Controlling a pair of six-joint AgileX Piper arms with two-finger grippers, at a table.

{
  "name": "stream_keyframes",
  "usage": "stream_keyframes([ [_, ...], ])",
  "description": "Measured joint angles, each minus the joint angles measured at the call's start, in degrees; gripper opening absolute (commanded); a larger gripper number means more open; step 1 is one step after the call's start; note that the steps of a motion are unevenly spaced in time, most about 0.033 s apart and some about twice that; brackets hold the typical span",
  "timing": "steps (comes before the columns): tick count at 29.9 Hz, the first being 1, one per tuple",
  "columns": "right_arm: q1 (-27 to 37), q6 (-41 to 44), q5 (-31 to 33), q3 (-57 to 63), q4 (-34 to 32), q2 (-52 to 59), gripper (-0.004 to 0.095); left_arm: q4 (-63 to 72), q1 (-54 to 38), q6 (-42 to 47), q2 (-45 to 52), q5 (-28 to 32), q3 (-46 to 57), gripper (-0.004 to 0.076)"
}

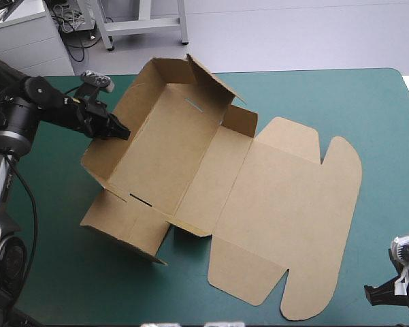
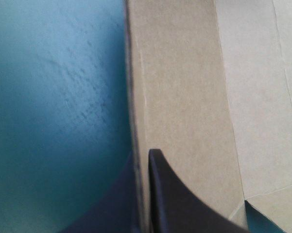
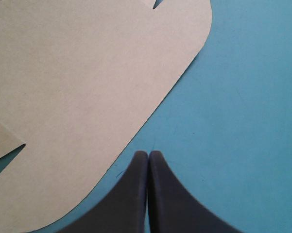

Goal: Fold the box

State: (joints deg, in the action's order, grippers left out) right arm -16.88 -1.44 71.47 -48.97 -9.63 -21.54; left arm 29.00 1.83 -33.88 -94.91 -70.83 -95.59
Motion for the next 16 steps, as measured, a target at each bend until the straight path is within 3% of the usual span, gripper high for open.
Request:
stream_keyframes([
  [7,0.0,1.03,0.0,-3.43,-2.21,0.04,-0.0023,-13.41,12.29,2.64,0.11,-0.89,-9.89,-0.0032],
  [16,0.0,1.95,0.0,-4.34,-2.57,0.04,-0.0023,-32.16,27.05,1.83,0.16,-0.12,-11.27,-0.0032],
])
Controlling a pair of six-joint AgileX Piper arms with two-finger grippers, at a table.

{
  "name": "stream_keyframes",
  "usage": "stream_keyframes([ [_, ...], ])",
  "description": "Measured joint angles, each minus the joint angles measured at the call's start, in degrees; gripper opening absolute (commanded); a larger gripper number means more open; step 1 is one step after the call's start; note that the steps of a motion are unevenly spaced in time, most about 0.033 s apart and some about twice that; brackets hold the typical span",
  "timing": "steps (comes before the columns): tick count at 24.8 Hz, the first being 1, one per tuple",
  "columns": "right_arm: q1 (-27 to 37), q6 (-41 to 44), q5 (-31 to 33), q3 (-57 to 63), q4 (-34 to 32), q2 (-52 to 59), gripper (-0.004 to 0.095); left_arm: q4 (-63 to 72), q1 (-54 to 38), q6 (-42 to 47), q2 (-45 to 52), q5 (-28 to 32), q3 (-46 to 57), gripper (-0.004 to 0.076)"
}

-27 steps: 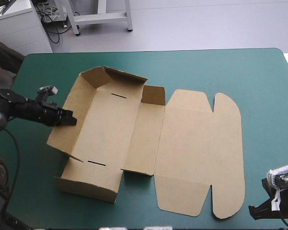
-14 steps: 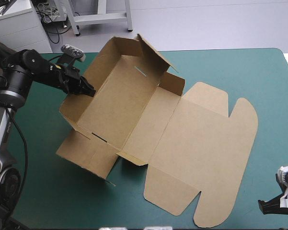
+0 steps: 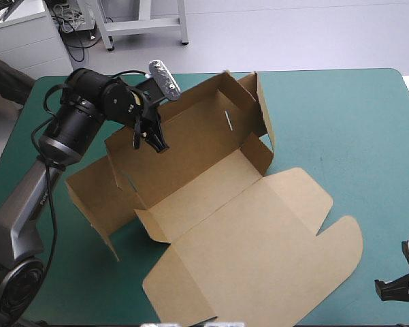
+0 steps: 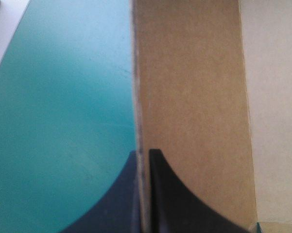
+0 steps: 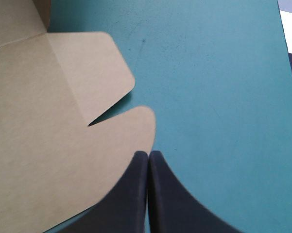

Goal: Fold the box

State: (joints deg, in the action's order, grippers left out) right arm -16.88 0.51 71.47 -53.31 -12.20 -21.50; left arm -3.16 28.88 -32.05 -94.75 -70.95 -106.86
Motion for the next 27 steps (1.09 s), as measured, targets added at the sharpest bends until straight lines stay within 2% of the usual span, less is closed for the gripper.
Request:
stream_keyframes([
  [8,0.0,0.25,0.0,0.0,0.0,0.0,-0.0023,-12.22,11.47,-2.32,0.0,7.18,1.5,-0.0032],
  [12,0.0,0.59,0.0,0.0,0.0,0.0,-0.0023,-17.12,15.43,-3.68,0.0,10.8,7.22,-0.0032],
  [18,0.0,0.77,0.0,0.0,0.46,0.0,-0.0023,-30.19,21.5,-0.43,0.79,22.69,18.27,-0.0032],
  [21,0.0,0.77,0.0,0.0,1.03,0.0,-0.0023,-33.55,22.59,2.17,1.53,27.6,22.03,-0.0032],
  [27,0.0,0.77,0.0,0.0,1.5,0.0,-0.0021,-35.5,22.76,3.97,5.43,33.61,28.78,-0.0032],
])
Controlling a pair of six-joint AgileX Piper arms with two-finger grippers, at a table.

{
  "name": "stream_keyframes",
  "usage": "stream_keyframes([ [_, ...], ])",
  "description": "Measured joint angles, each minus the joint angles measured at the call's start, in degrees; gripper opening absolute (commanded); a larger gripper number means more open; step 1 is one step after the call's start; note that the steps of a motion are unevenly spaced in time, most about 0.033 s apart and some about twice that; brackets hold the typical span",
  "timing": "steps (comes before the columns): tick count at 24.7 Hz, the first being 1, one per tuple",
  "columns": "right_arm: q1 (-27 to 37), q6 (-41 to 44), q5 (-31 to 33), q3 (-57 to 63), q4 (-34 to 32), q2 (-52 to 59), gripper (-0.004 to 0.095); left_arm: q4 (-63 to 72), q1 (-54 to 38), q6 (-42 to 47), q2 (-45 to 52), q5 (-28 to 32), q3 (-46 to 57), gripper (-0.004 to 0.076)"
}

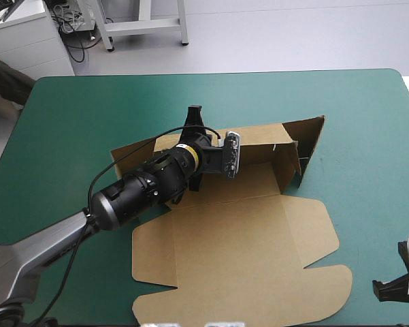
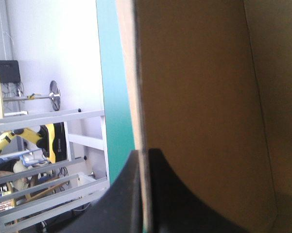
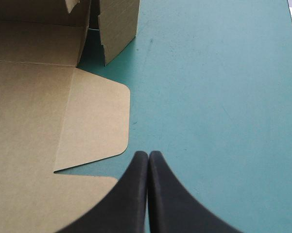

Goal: Fold the box

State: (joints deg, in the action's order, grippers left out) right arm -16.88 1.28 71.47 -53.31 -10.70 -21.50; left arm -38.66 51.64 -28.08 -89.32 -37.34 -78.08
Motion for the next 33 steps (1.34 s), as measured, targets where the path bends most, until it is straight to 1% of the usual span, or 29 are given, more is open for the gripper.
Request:
stream_keyframes([
  [2,0.0,0.0,0.0,0.0,0.34,0.0,-0.0014,-0.66,0.17,0.13,1.65,1.94,2.46,-0.0032],
  [5,0.0,0.23,0.0,-0.06,1.79,0.0,0.0042,-2.42,0.32,1.29,5.25,5.84,7.62,-0.0032],
  [8,0.0,1.08,0.0,-0.54,3.64,0.0,0.0172,-7.25,0.32,5.33,8.48,9.73,12.85,-0.0032],
  [14,0.0,3.76,0.0,-3.18,4.47,0.0,0.0572,-20.23,0.32,17.85,10.02,12.76,18.36,-0.0032],
  [16,0.0,4.45,0.0,-4.19,4.53,0.0,0.0654,-24.18,0.32,21.82,10.02,13.45,19.32,-0.0032],
  [17,0.0,4.8,0.0,-4.77,4.61,0.0,0.067,-26.48,0.32,24.14,10.02,13.88,19.81,-0.0032],
  [18,0.0,5.84,0.0,-5.81,4.65,0.0,0.0671,-31.38,0.32,28.94,10.02,14.3,20.68,-0.0032],
  [19,0.0,6.4,0.0,-6.47,4.6,-0.17,0.0673,-33.7,0.32,31.28,10.02,14.32,20.99,-0.0032],
  [20,0.0,6.91,0.0,-8.05,4.47,-1.15,0.0673,-37.11,0.32,35.46,10.02,14.32,21.37,-0.0032],
  [22,0.0,7.15,0.05,-10.82,4.14,-4.17,0.0673,-41.72,0.32,39.56,10.02,14.32,21.84,-0.0032],
  [25,0.0,7.33,0.05,-14.54,2.72,-9.11,0.0673,-45.03,0.32,42.3,10.02,14.37,22.66,-0.0032],
  [28,0.0,7.33,-0.1,-19.98,0.7,-17.58,0.0687,-47.33,0.32,43.74,10.02,14.82,24.36,-0.0032],
  [29,0.0,7.33,-0.72,-20.87,0.78,-19.79,0.0707,-47.9,0.32,43.91,10.02,14.94,24.61,-0.0032],
  [32,0.0,7.12,-4.88,-24.48,1.52,-28.04,0.0729,-49.49,0.32,46.03,10.02,15.01,24.81,-0.0032],
  [33,0.0,6.87,-5.3,-25.44,1.52,-30.34,0.0734,-49.73,0.32,46.37,10.02,15.01,24.81,-0.0032],
])
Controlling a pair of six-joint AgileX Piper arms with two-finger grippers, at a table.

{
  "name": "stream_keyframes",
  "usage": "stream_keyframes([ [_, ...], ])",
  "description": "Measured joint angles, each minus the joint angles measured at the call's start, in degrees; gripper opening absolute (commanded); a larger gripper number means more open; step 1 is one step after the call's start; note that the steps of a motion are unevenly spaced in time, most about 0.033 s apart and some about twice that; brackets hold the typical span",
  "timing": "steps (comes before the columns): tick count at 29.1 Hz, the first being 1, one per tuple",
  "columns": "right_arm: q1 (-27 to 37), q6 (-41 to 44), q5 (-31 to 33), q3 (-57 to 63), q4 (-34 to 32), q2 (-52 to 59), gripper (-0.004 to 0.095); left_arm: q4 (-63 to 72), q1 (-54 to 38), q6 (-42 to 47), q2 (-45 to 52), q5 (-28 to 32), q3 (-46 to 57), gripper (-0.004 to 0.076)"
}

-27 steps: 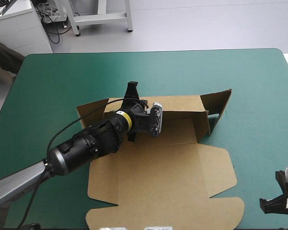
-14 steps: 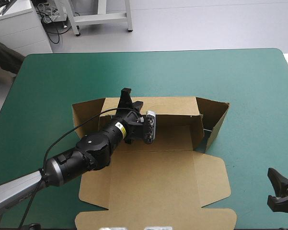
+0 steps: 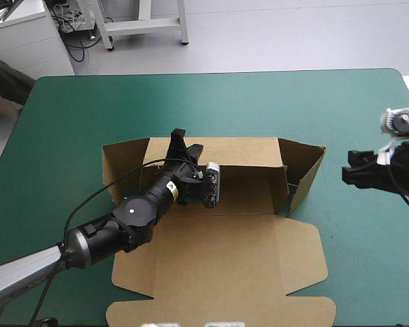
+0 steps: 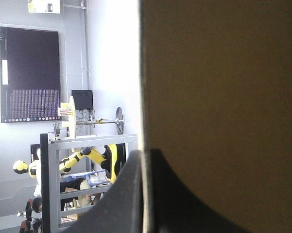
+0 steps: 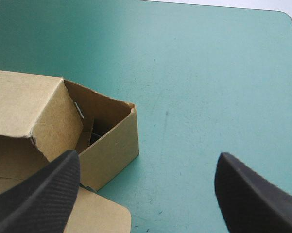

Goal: Fold the box

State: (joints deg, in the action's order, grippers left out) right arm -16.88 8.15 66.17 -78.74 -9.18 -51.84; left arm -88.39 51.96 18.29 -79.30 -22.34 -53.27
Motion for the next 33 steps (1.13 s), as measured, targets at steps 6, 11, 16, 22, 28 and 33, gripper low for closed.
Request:
stream_keyframes([
  [6,0.06,-1.88,-1.02,-5.82,0.0,-13.59,0.075,-0.28,0.0,0.51,0.0,-0.38,0.05,-0.0032],
  [11,1.85,-4.14,-2.82,-9.62,1.15,-22.28,0.0752,-0.23,0.0,0.82,0.0,-1.94,0.05,-0.0032],
  [16,6.59,-8.51,-3.71,-13.31,8.74,-29.66,0.0751,-0.03,0.0,1.53,0.0,-2.9,0.05,-0.0032],
  [22,10.47,-12.96,-4.04,-15.97,17.37,-36.88,0.0752,-0.03,0.0,2.01,0.0,-3.0,0.05,-0.0032],
  [28,11.07,-14.42,-2.78,-16.26,18.59,-42.73,0.0752,-0.01,0.0,2.26,0.0,-2.9,0.05,-0.0032],
  [33,11.07,-15.56,1.01,-16.26,19.49,-45.41,0.0748,-0.01,0.0,2.75,0.0,-2.43,0.05,-0.0032],
])
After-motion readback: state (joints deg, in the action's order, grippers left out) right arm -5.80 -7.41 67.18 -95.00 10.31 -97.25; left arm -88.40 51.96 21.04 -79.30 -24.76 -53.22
